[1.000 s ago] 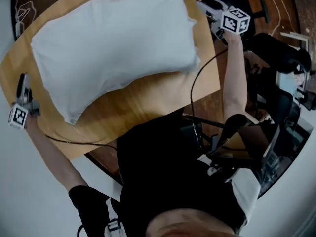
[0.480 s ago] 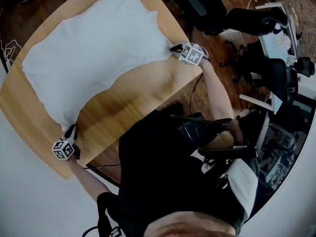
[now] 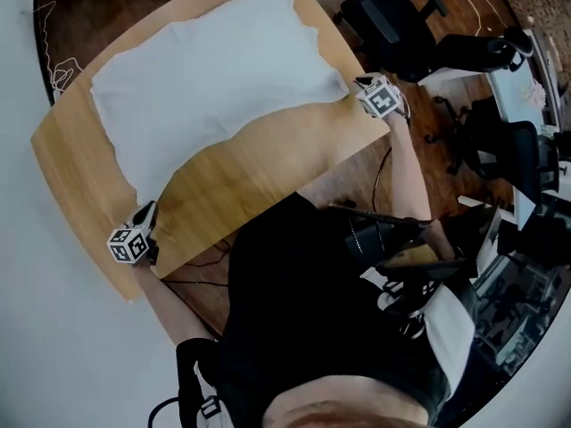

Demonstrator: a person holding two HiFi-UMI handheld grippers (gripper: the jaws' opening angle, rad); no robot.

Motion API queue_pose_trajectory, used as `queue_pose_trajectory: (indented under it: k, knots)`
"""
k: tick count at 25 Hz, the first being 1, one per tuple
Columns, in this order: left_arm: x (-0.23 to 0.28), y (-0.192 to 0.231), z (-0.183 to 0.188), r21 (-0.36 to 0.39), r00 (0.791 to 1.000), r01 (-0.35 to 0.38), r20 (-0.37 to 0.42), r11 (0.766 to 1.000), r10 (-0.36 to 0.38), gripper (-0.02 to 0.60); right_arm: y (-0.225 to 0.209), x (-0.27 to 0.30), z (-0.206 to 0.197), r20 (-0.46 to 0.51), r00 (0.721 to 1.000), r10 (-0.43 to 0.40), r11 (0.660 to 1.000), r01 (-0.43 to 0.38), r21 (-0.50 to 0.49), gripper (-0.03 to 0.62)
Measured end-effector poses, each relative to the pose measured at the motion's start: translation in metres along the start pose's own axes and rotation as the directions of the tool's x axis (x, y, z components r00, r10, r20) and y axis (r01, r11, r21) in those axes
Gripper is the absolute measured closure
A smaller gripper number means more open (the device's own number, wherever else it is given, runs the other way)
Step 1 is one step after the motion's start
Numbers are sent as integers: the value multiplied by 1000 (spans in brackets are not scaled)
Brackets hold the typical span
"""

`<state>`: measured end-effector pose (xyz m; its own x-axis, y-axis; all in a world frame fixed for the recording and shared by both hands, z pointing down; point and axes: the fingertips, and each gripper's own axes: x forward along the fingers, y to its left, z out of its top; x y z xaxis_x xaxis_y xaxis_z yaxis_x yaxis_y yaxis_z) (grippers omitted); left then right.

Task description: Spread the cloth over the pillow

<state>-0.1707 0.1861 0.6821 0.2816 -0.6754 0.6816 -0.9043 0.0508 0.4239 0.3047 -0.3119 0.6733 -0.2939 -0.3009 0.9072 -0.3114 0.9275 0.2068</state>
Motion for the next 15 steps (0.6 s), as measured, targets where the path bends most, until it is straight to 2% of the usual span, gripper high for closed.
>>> queue_pose_trajectory:
  k: [2,4,6,8,10,13,15]
  knots:
    - [-4,16,13,0,998,-42,45,999,42,574,15,-9,21,37,999,-21,1000,21,0,559]
    - [12,28,12,-15,997,-72,40,997,72,574,55,-6,48,69,996,57,996,-52,-72,560]
    - [37,32,6,-60,996,-79,26,995,81,573,83,13,70,62,991,117,981,-106,-160,560]
    - [53,28,4,-92,996,-84,26,992,87,572,78,38,78,52,994,93,981,-83,-175,562]
    - [58,22,3,-84,994,-99,26,992,102,572,61,54,77,69,996,64,990,-55,-130,562]
    - [56,14,-2,-76,994,-102,27,992,104,572,50,59,76,124,992,36,994,-24,-103,562]
    - [50,13,-3,-85,994,-95,42,992,99,573,49,55,76,128,991,41,997,-31,-76,562]
